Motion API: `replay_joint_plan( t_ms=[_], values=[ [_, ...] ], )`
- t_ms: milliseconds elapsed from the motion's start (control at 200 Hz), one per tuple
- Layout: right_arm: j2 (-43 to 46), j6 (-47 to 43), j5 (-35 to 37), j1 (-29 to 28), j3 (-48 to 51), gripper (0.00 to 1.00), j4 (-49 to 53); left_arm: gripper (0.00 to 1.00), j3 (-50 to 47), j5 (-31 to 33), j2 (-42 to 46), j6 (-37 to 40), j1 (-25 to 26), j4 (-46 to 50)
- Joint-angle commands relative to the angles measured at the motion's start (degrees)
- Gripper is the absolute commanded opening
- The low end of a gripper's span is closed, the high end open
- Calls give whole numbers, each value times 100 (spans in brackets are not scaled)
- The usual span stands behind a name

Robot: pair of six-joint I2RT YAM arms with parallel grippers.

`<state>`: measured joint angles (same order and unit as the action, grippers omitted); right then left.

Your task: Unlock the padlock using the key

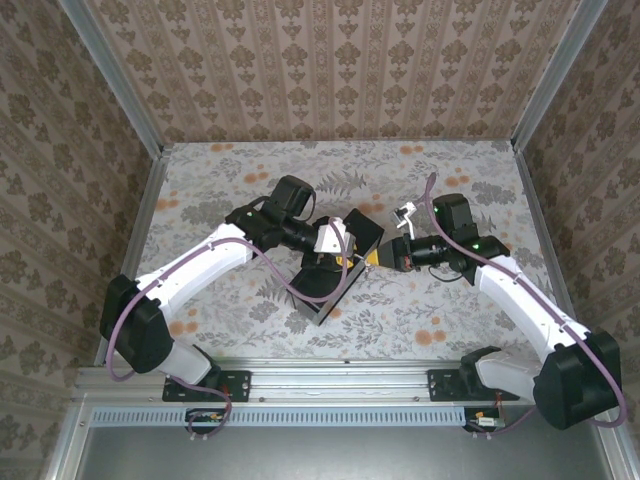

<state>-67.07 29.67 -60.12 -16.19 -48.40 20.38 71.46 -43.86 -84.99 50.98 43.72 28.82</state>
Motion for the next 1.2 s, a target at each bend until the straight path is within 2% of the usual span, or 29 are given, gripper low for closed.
replay_joint_plan(
  t_ms=[0, 360, 900, 1195],
  values=[
    [-113, -117, -187, 18, -184, 0, -68, 17, 56, -489, 291, -11, 12, -526],
    [-22, -111, -228, 13, -78, 0, -63, 16, 13, -502, 308, -1, 7, -588],
    [-381, 694, -748, 21, -324, 0, -680, 16, 85, -232, 440, 582, 273, -440],
    [-368, 1018, -1057, 101, -386, 0, -154, 15, -22, -127, 578, 1039, 163, -364]
  ],
)
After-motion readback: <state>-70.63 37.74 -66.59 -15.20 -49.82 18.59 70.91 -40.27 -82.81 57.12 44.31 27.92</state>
